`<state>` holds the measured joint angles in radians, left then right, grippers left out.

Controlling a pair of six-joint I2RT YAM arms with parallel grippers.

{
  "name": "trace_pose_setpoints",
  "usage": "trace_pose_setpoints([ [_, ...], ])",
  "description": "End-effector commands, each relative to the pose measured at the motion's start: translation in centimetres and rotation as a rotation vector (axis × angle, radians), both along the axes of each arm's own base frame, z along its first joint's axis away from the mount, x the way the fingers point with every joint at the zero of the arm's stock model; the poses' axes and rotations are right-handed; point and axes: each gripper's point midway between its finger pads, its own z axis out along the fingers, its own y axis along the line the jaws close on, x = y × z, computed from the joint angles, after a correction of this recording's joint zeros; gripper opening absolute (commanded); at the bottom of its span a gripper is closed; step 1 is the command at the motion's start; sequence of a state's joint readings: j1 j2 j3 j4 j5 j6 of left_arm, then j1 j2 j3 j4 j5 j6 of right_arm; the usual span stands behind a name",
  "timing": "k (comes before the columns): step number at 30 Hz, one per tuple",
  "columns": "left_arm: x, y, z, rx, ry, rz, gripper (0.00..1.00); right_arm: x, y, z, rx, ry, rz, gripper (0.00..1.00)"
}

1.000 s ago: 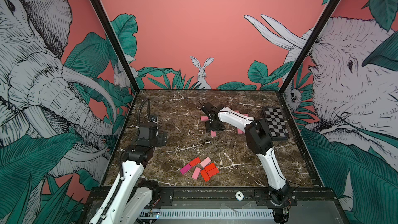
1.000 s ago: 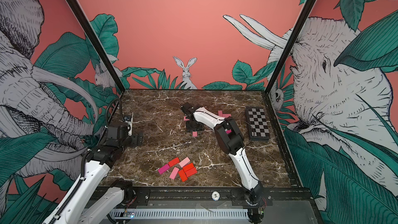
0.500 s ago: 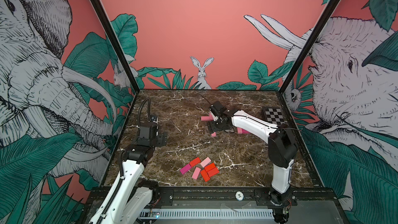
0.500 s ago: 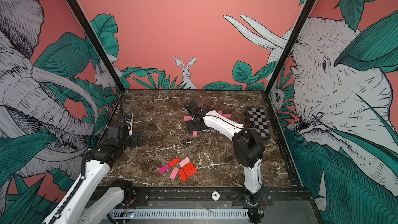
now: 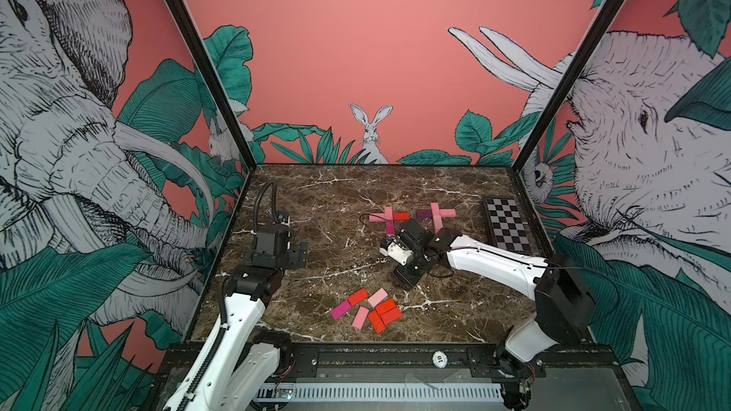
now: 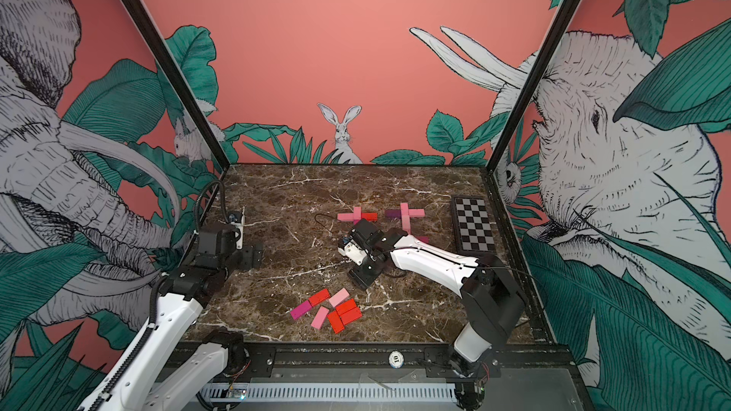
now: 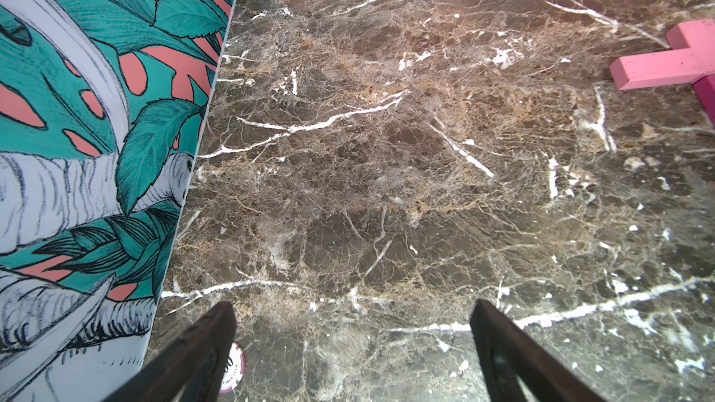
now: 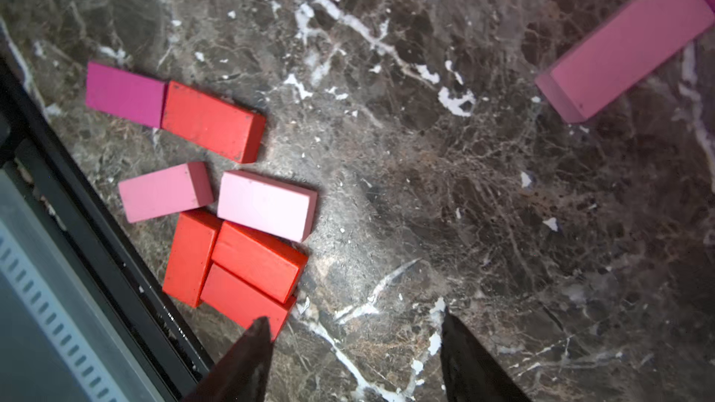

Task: Assemble the letter t with building blocks
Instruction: Pick up the building block from the center of the board.

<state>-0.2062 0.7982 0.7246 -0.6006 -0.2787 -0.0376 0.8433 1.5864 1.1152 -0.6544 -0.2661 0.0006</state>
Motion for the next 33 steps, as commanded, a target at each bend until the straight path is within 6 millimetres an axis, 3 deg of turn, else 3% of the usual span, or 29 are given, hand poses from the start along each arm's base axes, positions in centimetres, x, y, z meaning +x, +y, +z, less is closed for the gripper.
trace_pose_setpoints([
  [1,-0.2,0.3,0.5,-0.002,-0.006,0.022,0.97,-2.1,0.6,0.5,0.058,-0.026,0.155,0.60],
  [10,-0.2,0.5,0.5,0.010,-0.001,0.027,0.97,-5.1,2.8,0.3,0.179,-0.169,0.555,0.49],
  [16,-0.4,0.7,0.9,0.009,-0.028,0.031,0.97,-4.5,4.1,0.1,0.160,-0.191,0.675,0.47],
  [18,-0.5,0.7,1.0,0.010,-0.034,0.033,0.97,-4.2,4.5,-1.0,0.128,-0.188,0.700,0.47],
  [24,-0.4,0.7,1.2,0.011,-0.042,0.027,0.97,-3.7,5.8,-2.0,0.094,-0.231,0.775,0.51],
  [28,-0.4,0.6,1.2,0.009,-0.043,0.025,0.97,-3.9,6.0,-3.1,0.055,-0.224,0.826,0.59],
  [33,-0.4,0.6,1.3,0.010,-0.047,0.023,0.97,-3.7,6.5,-4.2,0.027,-0.231,0.837,0.58],
])
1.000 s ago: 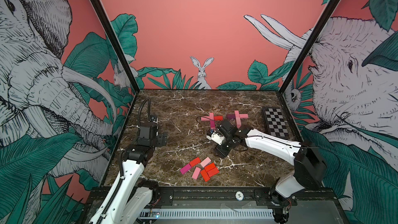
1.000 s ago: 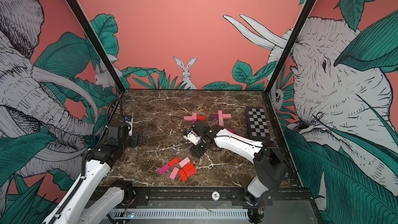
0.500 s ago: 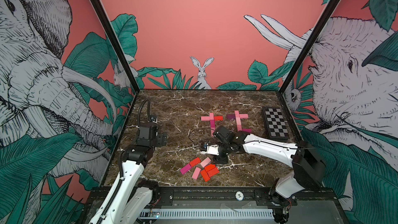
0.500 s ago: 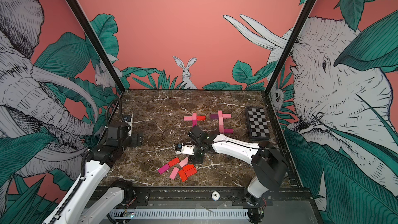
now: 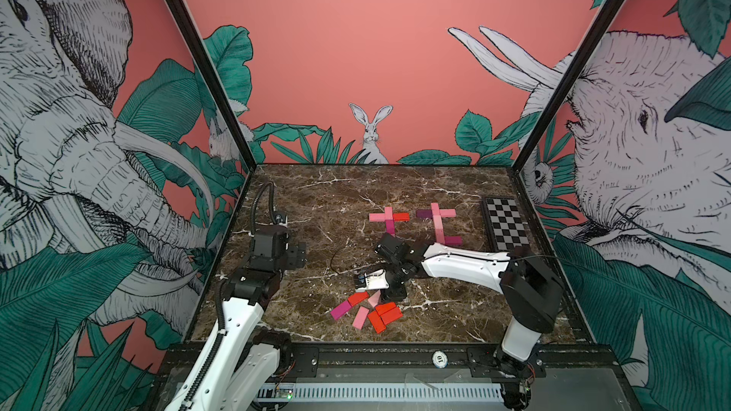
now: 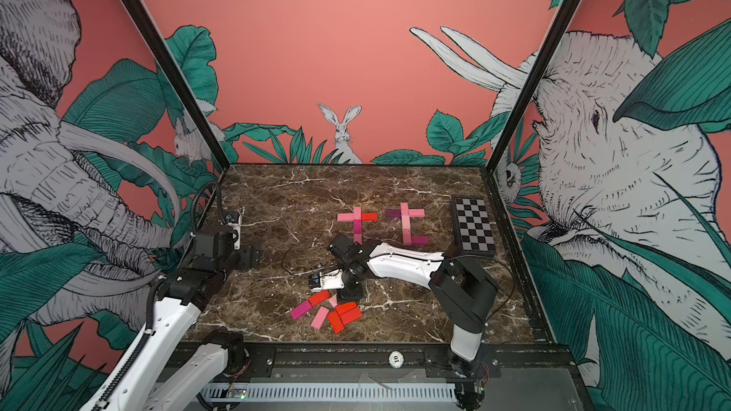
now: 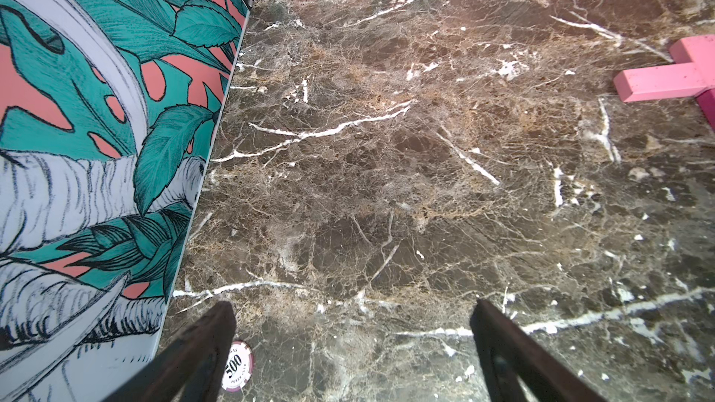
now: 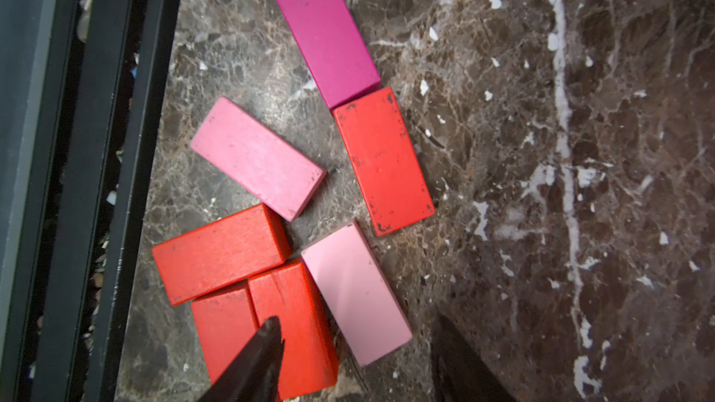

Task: Assemble the letter t with building blocks
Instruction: Pick up the building block from the center of the board.

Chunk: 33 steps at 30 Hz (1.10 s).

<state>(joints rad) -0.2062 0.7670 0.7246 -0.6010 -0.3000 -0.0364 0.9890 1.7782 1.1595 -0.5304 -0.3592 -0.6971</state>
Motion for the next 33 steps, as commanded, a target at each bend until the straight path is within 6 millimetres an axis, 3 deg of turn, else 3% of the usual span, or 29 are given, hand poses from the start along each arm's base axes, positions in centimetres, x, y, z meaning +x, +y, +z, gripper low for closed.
trace_pose_setpoints([
  [1,-0.1,0.2,0.5,0.000,-0.015,0.008,0.98,0.2,0.4,-0.5,-0.018,-0.029,0.028,0.57],
  [24,-0.1,0.2,0.4,0.004,-0.008,0.010,0.97,0.8,0.2,-3.8,-0.062,-0.049,0.011,0.43],
  [33,-0.2,0.2,0.6,-0.002,-0.019,0.009,0.97,0.8,0.5,-4.5,-0.083,-0.027,0.004,0.32],
])
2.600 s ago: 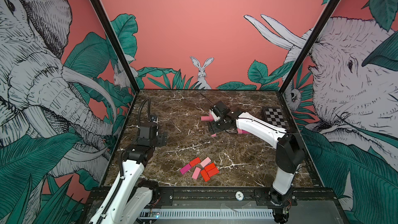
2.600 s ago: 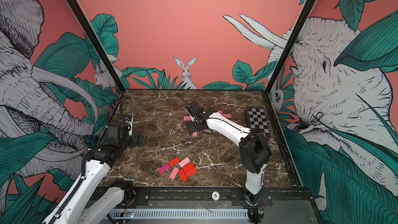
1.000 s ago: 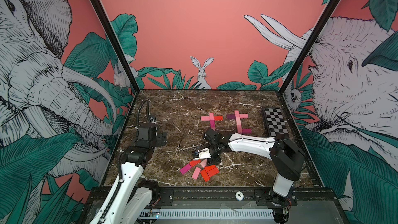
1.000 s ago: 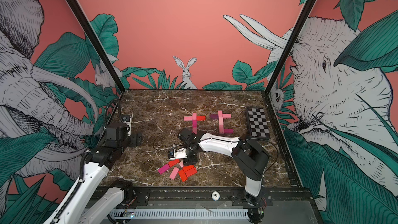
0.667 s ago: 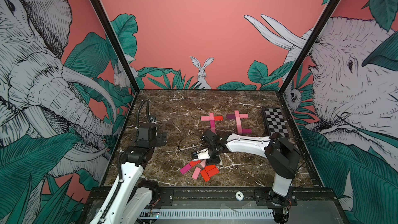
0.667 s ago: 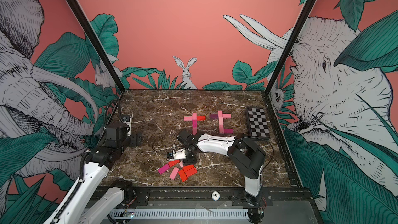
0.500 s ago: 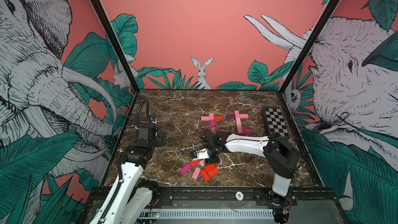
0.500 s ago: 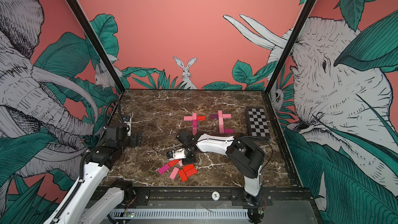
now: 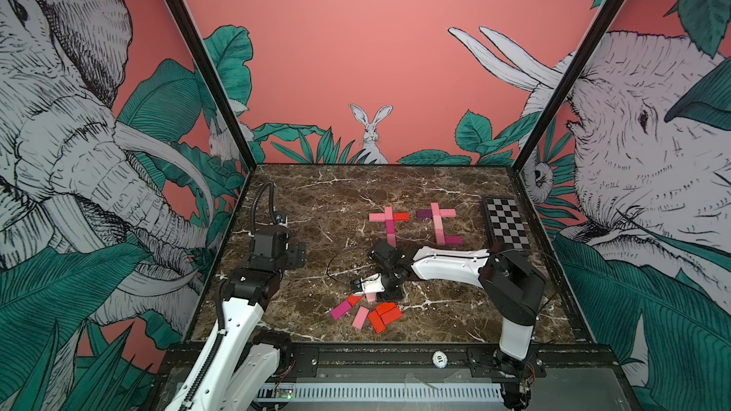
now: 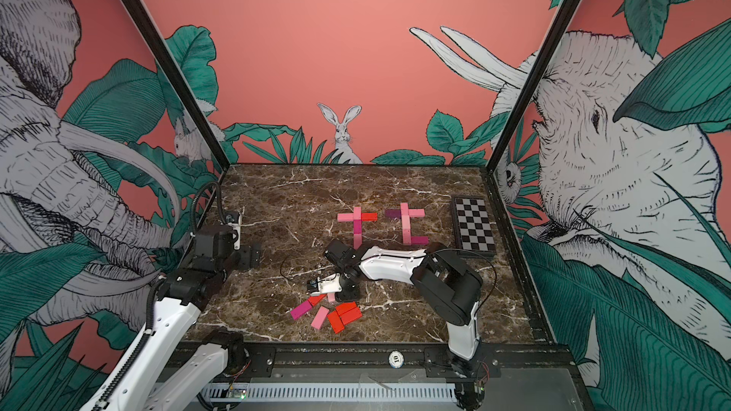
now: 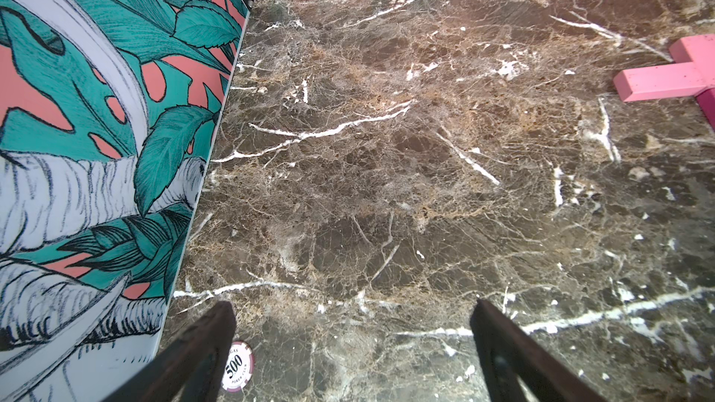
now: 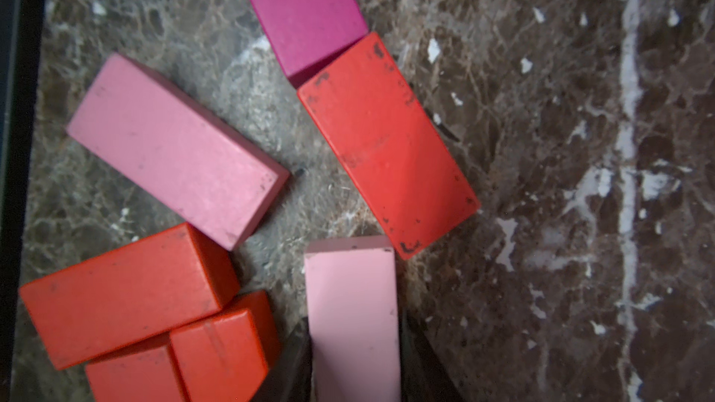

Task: Assemble the letter t with building blocks
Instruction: Pick up the building block from the center of the board.

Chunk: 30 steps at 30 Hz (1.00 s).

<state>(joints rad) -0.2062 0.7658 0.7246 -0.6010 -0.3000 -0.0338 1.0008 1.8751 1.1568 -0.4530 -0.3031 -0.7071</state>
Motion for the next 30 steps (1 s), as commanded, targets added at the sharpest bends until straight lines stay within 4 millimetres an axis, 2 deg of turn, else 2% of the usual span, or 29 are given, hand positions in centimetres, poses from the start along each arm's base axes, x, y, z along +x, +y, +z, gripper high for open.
trace_pose_setpoints([
  [1,-0.2,0.2,0.7,-0.002,-0.021,0.010,0.97,0.0,-0.2,-1.3,-0.047,0.007,-0.004,0.30],
  [5,-0.1,0.1,0.6,-0.006,-0.017,0.005,0.97,0.4,-0.4,-1.4,-0.069,-0.007,-0.027,0.19],
  [9,-0.2,0.1,0.5,-0.007,-0.015,0.007,0.98,0.6,-0.5,-0.7,-0.042,-0.019,-0.042,0.16],
  [17,-0.2,0.1,0.5,-0.007,-0.016,0.008,0.97,2.7,-1.5,3.3,0.032,-0.059,-0.098,0.10],
  [23,-0.1,0.1,0.4,-0.006,-0.013,0.008,0.97,4.9,-4.1,6.0,0.035,-0.085,-0.135,0.07],
  [30,-0.2,0.2,0.4,-0.004,-0.012,0.010,0.97,8.7,-8.5,6.7,-0.056,-0.172,-0.180,0.07],
])
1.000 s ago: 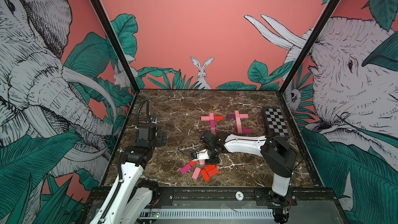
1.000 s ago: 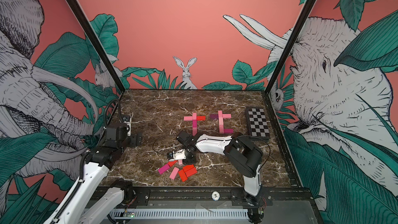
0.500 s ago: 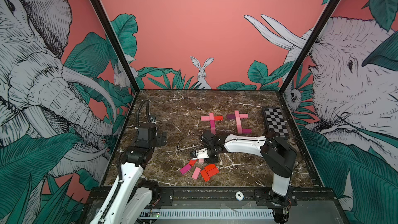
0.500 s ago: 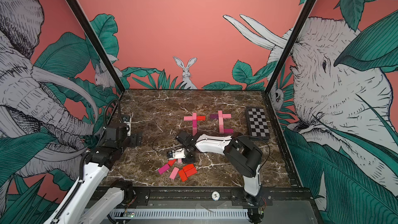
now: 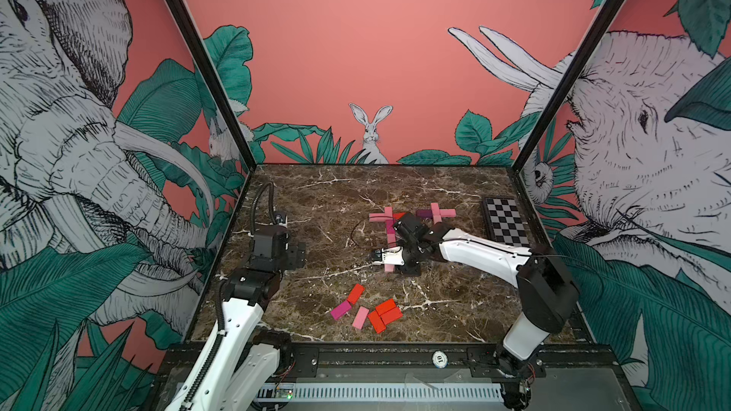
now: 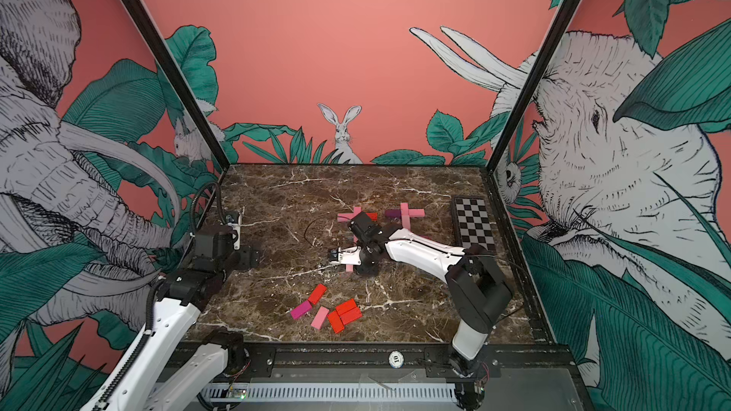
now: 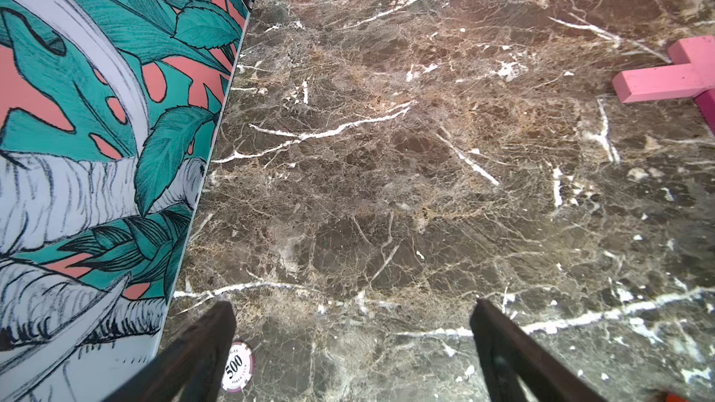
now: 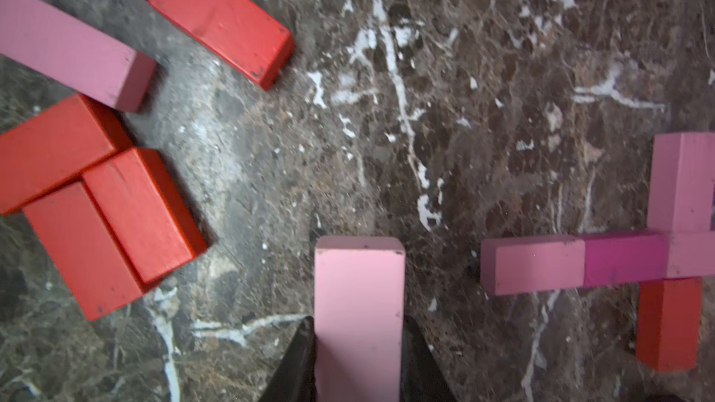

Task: Assemble the letter t with building blocks
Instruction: Pick up the building block from the center of the board, then assemble the building block at the center of the board.

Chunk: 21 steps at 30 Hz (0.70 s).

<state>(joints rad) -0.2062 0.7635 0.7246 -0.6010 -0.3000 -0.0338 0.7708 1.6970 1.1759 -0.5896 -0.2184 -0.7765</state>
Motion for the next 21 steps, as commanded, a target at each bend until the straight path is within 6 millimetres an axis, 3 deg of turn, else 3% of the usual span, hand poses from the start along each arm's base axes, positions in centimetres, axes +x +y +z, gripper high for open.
trace_pose_setpoints([
  [1,-0.1,0.2,0.3,-0.004,-0.008,0.009,0.97,1.6,-2.3,0.8,-0.067,-0.048,0.001,0.07],
  [12,-0.2,0.2,0.2,0.001,-0.005,0.011,0.97,6.4,-5.3,-0.6,-0.153,-0.061,-0.038,0.07],
  [15,-0.1,0.3,0.3,0.007,-0.005,0.016,0.97,7.8,-5.0,-0.4,-0.143,-0.066,-0.034,0.07],
  [21,-0.2,0.4,0.3,0.007,-0.004,0.019,0.97,8.6,-4.4,-1.4,-0.132,-0.014,-0.012,0.08],
])
